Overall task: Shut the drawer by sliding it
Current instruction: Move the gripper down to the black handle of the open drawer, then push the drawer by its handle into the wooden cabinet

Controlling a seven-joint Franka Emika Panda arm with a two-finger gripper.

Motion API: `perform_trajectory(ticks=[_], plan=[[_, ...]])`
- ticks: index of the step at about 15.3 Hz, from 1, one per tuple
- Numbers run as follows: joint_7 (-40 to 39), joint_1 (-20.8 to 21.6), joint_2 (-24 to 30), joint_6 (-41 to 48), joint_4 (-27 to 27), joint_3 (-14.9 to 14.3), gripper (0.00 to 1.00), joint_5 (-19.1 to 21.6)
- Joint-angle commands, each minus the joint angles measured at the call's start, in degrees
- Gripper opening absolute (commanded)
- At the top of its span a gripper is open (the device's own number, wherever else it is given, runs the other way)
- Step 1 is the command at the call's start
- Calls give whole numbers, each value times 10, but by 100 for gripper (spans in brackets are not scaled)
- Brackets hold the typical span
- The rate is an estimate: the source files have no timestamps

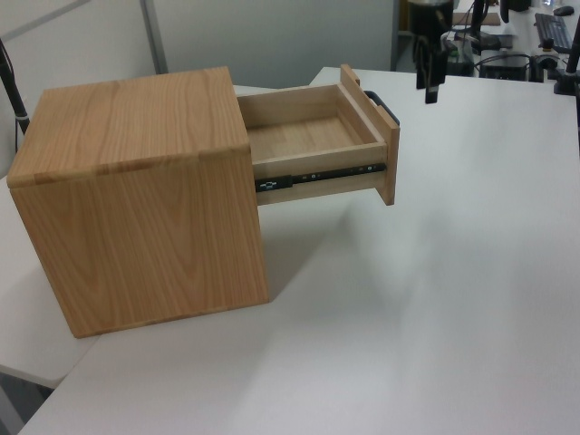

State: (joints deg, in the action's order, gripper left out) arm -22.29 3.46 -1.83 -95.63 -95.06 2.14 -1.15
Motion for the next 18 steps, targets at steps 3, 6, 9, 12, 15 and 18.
perform_trajectory(ticks=[3,6,9,12,15,18], plan=[[115,5,-9,-46,-3,21,0,-6],[196,6,-26,-80,-2,31,0,-6],[297,6,-35,-129,-1,38,0,-8],[414,14,-49,-168,7,39,0,-9],[540,16,-71,-215,26,39,0,-10],[621,28,-108,-258,53,39,0,-37]])
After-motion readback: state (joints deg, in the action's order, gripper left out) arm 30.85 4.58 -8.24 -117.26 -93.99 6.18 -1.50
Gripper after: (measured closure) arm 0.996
